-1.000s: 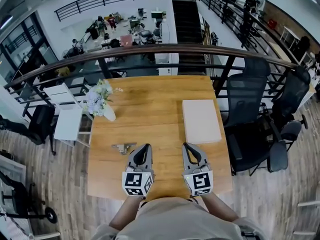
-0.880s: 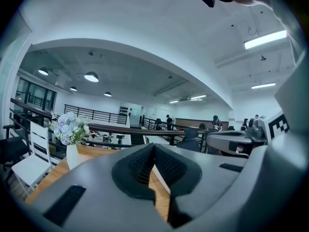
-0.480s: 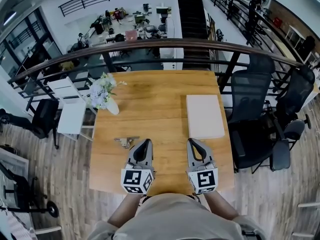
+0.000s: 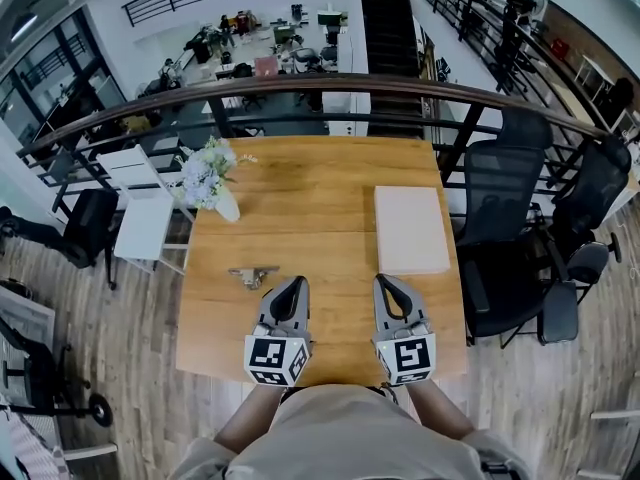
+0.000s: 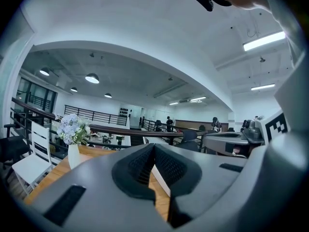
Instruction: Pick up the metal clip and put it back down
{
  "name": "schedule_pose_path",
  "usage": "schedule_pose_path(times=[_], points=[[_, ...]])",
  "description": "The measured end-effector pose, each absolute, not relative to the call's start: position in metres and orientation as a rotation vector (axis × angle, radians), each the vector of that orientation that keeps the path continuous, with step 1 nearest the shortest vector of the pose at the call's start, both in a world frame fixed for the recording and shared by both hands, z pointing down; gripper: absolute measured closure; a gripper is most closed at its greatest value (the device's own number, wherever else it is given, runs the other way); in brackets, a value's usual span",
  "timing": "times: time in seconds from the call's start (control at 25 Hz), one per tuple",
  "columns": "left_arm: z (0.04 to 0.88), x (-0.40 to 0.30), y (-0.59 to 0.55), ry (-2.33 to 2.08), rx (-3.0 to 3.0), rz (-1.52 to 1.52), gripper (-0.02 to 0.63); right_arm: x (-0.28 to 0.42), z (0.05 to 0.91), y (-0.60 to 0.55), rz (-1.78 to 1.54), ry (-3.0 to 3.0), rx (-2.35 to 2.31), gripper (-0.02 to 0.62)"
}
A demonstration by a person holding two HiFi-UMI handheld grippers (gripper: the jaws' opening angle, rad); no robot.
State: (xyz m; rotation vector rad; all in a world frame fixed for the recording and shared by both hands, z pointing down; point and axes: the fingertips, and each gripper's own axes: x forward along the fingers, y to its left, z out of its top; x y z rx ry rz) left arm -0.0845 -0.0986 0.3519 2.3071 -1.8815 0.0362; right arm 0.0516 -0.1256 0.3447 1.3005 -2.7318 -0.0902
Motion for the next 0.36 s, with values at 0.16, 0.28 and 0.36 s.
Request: schedule_pose_path(times=[0.16, 0.28, 0.36], points=[[0.3515, -0.0829, -0.0951, -1.884, 2.307, 0.031, 0.583, 0.0481, 0.3473, -0.1214, -0.089, -2.738, 1.27, 0.569], [0.352, -0.0844, -0.0931, -1.891, 2.296, 0.028, 0.583, 0.0451, 0.3459, -0.1197, -0.08, -2.745, 1.265, 0.569], [0.3526, -0.0857, -0.0915, -1.895, 2.288, 0.028, 0.583, 0.0437, 0.3465, -0.1184, -0.072, -2.743, 1.258, 0.569]])
